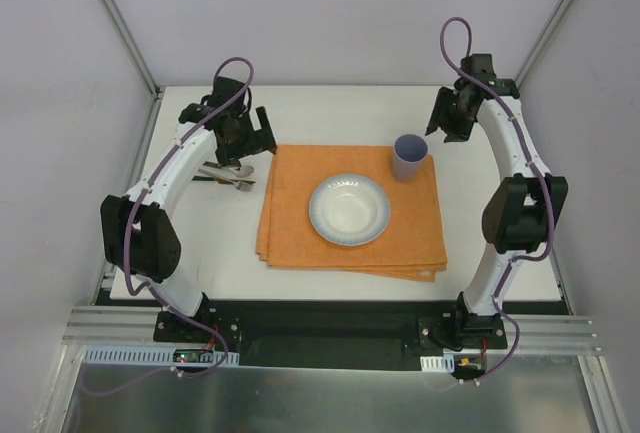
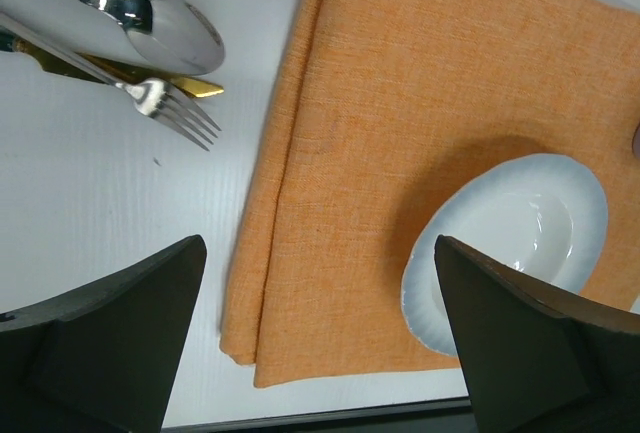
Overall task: Set the dinner table for one person
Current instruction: Place the cup on the napkin, then move the spoon at the center of the board.
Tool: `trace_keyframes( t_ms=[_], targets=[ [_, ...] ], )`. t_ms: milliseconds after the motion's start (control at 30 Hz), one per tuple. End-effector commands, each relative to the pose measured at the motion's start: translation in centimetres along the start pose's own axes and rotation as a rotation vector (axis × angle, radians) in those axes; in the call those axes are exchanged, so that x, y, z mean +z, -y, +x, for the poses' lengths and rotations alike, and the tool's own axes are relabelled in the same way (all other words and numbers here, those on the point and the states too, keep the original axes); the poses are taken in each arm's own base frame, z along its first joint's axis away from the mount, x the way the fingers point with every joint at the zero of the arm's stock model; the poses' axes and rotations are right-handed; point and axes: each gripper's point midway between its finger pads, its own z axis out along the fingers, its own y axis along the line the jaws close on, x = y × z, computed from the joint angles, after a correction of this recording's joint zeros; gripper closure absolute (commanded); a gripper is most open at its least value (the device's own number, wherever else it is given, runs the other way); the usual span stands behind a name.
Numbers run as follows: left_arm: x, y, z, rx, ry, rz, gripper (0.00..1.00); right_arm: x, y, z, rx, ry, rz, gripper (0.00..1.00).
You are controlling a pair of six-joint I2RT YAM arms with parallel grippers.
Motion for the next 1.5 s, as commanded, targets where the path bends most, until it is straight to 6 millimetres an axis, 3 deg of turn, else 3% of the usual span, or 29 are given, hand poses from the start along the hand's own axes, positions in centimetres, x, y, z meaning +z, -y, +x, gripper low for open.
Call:
trace_keyframes(
  t_ms=[0,133,267,400,633,700,900,1167,1467],
  targets=[
    [0.0,-2.5,-2.5,-0.116,0.03,-0.017,0.01,-7.1,0.0,-1.7,0.051,0.136,-0.064,0.45],
    [0.3,-6.4,-4.3,-0.196,0.05,-0.073,0.01,-9.9,1.7,-0.9,0.09,0.182,-0.057,0.45],
    [1.1,-8.8,-4.9,-0.218,0.039,-0.112,0.01,-10.9,2.8,0.5,0.156,0.202,-0.064,0.45],
    [2.8,-10.4,-4.6,-0.232,-0.016,-0.134,0.01,-9.1,2.8,3.8,0.185,0.118,-0.088,0.45],
    [5.4,-11.0,-5.4,-0.205,-0.068,-0.139,0.01,-7.7,2.3,6.9,0.2,0.049,-0.124,0.45],
    [6.4,-11.6,-5.5,-0.194,-0.091,-0.151,0.01,-7.4,2.2,7.2,0.192,0.035,-0.128,0.45],
    [8.0,-12.5,-8.6,-0.216,-0.112,-0.094,0.0,-7.2,1.5,7.7,0.167,0.003,-0.133,0.45],
    [10.4,-16.4,-8.4,-0.265,-0.173,-0.157,0.01,-7.1,0.5,8.0,0.137,-0.023,-0.145,0.45],
    [12.5,-17.8,-8.6,-0.213,-0.187,-0.182,0.01,-6.8,-0.2,8.7,0.092,-0.061,-0.146,0.45]
  ],
)
